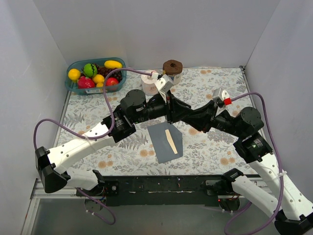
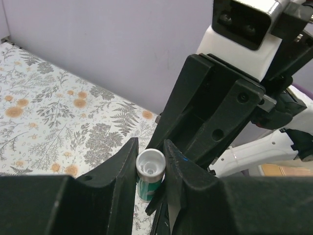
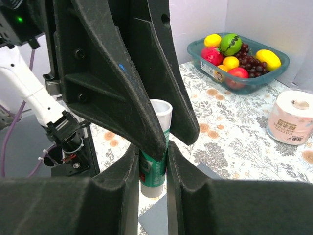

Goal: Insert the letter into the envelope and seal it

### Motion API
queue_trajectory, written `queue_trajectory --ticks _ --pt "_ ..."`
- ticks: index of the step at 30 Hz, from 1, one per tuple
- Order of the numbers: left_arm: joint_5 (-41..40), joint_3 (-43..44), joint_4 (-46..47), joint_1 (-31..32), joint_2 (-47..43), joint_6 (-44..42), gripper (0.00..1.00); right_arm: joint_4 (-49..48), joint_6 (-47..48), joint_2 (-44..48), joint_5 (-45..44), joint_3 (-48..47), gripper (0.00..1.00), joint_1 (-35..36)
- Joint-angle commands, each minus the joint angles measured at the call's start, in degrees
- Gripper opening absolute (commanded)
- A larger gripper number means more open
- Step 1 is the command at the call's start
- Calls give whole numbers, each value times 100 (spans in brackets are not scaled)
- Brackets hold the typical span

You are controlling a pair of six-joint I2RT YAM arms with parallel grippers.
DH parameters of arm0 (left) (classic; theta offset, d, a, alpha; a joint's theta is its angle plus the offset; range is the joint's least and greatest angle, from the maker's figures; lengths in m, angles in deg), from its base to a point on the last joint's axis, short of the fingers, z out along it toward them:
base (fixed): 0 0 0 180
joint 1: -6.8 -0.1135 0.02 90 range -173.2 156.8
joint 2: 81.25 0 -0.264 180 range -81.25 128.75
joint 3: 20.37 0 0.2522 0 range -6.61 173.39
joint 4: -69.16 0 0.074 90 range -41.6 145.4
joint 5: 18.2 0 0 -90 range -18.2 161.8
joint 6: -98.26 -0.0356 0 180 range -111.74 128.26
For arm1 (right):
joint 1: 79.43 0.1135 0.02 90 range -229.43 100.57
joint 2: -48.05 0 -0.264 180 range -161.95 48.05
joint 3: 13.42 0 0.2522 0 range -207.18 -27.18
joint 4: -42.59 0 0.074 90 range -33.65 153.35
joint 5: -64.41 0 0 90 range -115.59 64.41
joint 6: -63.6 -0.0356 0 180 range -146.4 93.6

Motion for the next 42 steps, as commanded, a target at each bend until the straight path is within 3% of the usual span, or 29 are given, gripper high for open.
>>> queue_trajectory --ticks 1,2,4,6,9,14,16,26,42 --pt "583 -125 266 14 -45 -36 15 -681 -45 67 852 -42 1 97" --pt "583 -125 266 14 -45 -1 44 -672 -45 76 809 -34 1 88" --pt "373 -116 240 14 -36 61 73 -567 -45 85 493 -77 1 97" --pt "144 -90 178 5 -19 122 90 -279 -10 41 -43 -148 1 88" --pt "-461 42 -58 -13 86 280 97 4 43 -99 -720 -271 1 97" --pt "-1638 253 -358 -21 210 517 95 302 -79 -240 -1467 -341 1 97" --pt "-1737 306 -420 -22 227 535 88 382 -124 -275 -1556 -341 1 88" --pt "-1606 605 -745 -13 464 307 63 435 -203 -310 -1767 -333 1 97" --pt "-1553 745 -763 23 614 202 45 417 -300 -389 -1635 -315 1 97"
